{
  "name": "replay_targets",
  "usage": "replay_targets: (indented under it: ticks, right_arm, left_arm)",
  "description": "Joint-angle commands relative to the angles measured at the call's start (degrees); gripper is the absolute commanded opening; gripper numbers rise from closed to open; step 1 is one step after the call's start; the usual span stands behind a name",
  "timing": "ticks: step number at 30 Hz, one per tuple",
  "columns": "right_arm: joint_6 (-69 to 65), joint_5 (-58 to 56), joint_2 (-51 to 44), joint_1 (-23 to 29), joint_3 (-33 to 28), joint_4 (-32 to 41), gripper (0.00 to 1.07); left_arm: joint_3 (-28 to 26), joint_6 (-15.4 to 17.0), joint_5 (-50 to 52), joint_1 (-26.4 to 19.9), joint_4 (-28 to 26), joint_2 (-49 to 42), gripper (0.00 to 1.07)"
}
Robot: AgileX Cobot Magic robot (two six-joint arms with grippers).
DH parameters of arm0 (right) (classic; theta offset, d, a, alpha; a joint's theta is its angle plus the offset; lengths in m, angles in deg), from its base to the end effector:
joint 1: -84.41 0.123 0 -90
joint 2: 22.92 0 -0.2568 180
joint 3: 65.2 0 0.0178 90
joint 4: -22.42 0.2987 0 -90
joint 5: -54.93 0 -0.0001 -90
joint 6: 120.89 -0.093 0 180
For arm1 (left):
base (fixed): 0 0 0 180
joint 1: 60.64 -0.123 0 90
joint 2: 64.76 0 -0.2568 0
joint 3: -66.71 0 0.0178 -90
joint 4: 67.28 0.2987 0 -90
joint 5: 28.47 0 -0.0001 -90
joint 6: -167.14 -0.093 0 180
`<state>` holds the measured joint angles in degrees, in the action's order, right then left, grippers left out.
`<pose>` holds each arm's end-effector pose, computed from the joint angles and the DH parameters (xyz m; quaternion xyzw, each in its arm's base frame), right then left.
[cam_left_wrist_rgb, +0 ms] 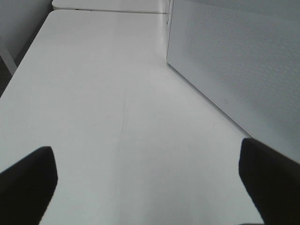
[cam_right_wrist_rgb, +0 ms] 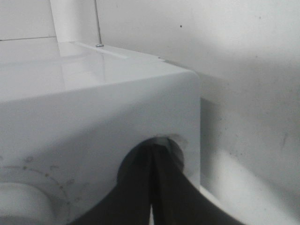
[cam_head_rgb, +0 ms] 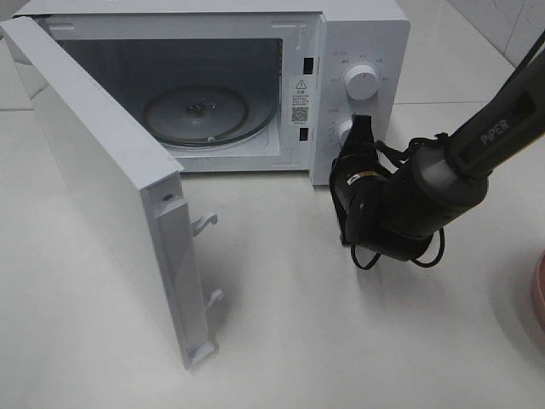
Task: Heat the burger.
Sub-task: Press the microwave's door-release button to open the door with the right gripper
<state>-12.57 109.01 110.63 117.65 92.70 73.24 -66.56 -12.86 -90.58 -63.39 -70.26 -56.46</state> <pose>0.3516 0.1607 0.0142 0.6220 0.5243 0.3857 0.4352 0.0632 -0.0012 0.3034 -0.0189 0.8528 -0.0134 0.5218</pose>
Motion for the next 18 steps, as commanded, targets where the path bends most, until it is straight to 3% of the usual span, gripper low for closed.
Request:
replay_targets:
  ticks: [1, 18]
  right_arm:
    - [1.55, 5.90, -3.78, -1.72, 0.97, -5.84, 0.00]
    - [12.78, -5.39, -10.71, -1.72, -7.96, -7.16, 0.00]
  left_arm:
    - [0.06, 0.00, 0.92, 0.06, -0.52, -1.03, 0.98]
    - [0.06, 0.00, 0.92, 0.06, -0.52, -1.03, 0.98]
